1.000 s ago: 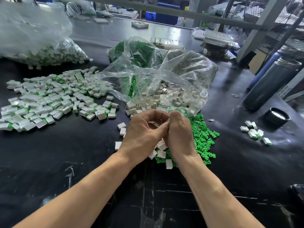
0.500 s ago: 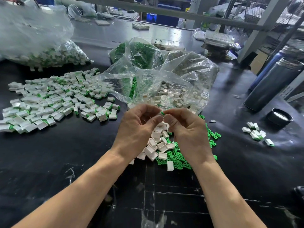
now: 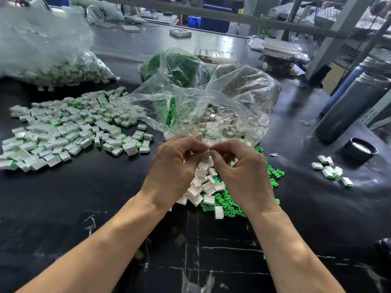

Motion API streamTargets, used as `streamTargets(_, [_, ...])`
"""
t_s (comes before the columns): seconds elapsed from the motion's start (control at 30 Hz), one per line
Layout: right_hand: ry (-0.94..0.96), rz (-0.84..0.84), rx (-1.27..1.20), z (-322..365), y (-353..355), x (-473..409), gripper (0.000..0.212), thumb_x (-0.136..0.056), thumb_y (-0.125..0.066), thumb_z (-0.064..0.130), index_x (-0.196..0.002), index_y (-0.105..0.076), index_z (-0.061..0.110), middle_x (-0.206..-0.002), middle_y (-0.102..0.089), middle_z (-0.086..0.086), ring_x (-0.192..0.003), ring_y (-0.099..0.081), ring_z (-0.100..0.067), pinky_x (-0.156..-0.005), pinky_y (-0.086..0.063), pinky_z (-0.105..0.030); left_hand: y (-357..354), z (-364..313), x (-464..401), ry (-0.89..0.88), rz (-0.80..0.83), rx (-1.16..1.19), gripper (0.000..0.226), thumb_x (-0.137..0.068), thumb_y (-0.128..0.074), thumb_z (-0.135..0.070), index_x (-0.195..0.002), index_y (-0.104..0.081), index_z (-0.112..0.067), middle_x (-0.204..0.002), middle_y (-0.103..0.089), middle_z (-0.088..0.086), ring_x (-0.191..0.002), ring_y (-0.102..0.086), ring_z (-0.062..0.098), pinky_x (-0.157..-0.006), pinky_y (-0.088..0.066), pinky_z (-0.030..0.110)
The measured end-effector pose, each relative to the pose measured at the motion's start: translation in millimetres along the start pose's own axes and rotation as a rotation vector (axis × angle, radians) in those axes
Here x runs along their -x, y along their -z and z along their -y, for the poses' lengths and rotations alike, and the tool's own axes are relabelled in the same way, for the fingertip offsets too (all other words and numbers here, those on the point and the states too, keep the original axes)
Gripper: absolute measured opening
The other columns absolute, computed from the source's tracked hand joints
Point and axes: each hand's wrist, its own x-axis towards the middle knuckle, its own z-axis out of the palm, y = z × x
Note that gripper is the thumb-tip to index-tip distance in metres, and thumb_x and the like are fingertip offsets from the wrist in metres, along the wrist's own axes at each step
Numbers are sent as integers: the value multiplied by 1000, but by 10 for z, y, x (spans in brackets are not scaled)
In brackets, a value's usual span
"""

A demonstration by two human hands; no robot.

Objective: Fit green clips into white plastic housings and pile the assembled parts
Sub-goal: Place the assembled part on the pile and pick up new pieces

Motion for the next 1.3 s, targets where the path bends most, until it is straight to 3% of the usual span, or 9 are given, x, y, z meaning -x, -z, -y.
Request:
streamTargets(0.13, [31,17,65,-2,1,-10,6,-90,-76,16,-93,-76,21,-82,-69,11,-73,-64,-8,-67,-51,-21,4,29,-4,-37,-3,-84,16,-85,-82,-13,-94,-79,-26,-88,-66,-21,-85,-64,-2,-75,-44,6])
streamTargets(0.33, [-101,-7,-31,-4,-31,7,16,-89,-74,15,-82,-69,30,-71,-68,14,-68,-63,2,-59,-42,-6,-29,19,14,-53,0,-123,16,-87,-80,-21,-100,-78,-29,-89,-66,-19,-84,-62,2,-77,-49,18])
streamTargets(0.43, [-205,27,-126,-13,-26,-11,12,-90,-73,23,-80,-69,28,-71,-69,14,-59,-61,-1,-56,-46,-15,-14,-32,38,-105,43,-230,21,-90,-75,-33,-111,-71,-36,-99,-65,-21,-81,-63,2,-78,-56,29])
streamTargets(0.53, [-268,54,-167,-14,-2,-6,11,-93,-72,29,-82,-72,26,-73,-72,8,-66,-67,-15,-62,-59,-34,5,-71,52,-172,44,-345,21,-90,-75,-32,-110,-70,-34,-99,-63,-23,-74,-62,3,-74,-55,28])
streamTargets(0.63, [-303,66,-164,-34,30,8,13,-98,-70,31,-85,-73,27,-77,-73,9,-67,-70,-13,-65,-60,-30,44,-35,42,-171,42,-418,20,-91,-74,-35,-110,-72,-29,-103,-67,-19,-82,-62,4,-78,-52,24])
streamTargets(0.8, [-407,-29,-126,-73,56,-18,35,-105,-56,41,-81,-73,22,-66,-70,4,-49,-59,-1,-48,-42,-13,218,159,-71,-39,-60,-627,16,-92,-75,-27,-106,-73,-19,-104,-69,-2,-91,-61,15,-97,-49,36])
streamTargets(0.93, [-508,-76,-109,-103,95,-34,67,-110,-30,53,-72,-74,20,-57,-68,2,-46,-56,-4,-60,-46,-32,432,315,-163,72,-152,-834,19,-93,-73,-25,-110,-73,-15,-96,-69,4,-92,-61,23,-92,-44,41])
streamTargets(1.17, [-494,-31,105,-160,116,-67,30,-107,-42,33,-103,-70,23,-83,-74,2,-90,-67,-24,-87,-54,-48,612,432,-228,269,-198,-999,21,-93,-70,-16,-114,-73,-16,-111,-62,13,-111,-50,36,-97,-35,49])
streamTargets(1.3, [-467,6,283,-128,173,-60,22,-102,-55,38,-100,-71,24,-90,-74,2,-92,-66,-28,-86,-55,-44,527,323,-216,142,-190,-883,19,-93,-72,-16,-112,-74,-16,-112,-66,10,-108,-56,32,-95,-40,48])
